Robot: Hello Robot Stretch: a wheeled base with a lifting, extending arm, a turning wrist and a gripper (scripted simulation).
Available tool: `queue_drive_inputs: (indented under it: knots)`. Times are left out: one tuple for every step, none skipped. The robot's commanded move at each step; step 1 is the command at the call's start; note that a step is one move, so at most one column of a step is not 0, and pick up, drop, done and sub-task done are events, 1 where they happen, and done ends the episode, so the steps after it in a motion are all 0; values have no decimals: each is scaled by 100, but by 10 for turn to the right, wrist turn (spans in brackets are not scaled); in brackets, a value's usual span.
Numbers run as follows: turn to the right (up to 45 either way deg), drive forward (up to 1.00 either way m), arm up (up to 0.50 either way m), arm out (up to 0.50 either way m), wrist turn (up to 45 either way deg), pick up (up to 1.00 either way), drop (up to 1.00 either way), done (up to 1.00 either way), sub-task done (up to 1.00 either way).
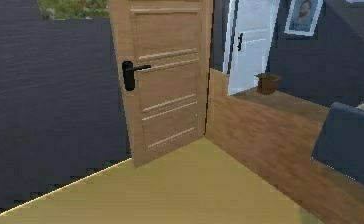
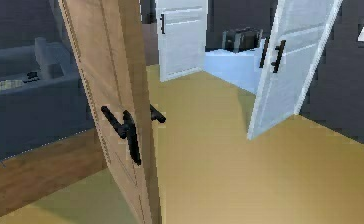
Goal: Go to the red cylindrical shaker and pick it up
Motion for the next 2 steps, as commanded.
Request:
queue_drive_inputs:
  knots:
    - [30,0,0,0,0,0,0,0,0]
    - [-450,0,0,0,0,0,0,0,0]
